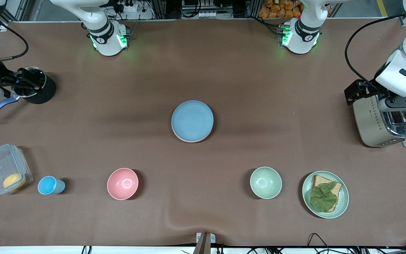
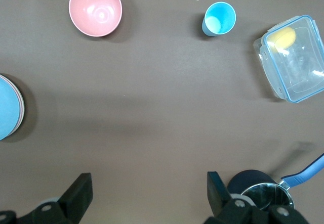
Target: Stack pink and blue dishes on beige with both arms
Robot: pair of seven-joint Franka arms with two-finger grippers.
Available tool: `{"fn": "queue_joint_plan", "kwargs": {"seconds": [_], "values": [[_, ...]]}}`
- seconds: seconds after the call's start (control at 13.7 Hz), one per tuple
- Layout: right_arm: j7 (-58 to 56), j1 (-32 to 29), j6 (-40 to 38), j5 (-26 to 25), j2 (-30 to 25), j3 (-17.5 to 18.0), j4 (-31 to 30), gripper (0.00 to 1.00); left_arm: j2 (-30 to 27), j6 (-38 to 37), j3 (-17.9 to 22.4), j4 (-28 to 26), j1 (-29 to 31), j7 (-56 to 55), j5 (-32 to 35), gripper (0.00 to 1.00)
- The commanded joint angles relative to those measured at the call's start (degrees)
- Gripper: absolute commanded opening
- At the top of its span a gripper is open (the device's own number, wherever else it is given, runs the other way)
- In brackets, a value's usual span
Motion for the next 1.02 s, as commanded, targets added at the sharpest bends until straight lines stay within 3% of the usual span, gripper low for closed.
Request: {"fn": "queue_joint_plan", "kwargs": {"seconds": [0.0,0.95], "values": [[-0.37,0.25,-0.67,-0.72,-0.53,0.09,0.28,1.0,-2.39,-0.77,0.43,-0.66,-0.02,0.72,-1.12,1.0],[-0.81,-0.37,-1.2,-0.64,-0.18,0.01,0.11,1.0,-2.39,-0.86,2.18,-0.66,0.07,0.89,-3.15,1.0]]}}
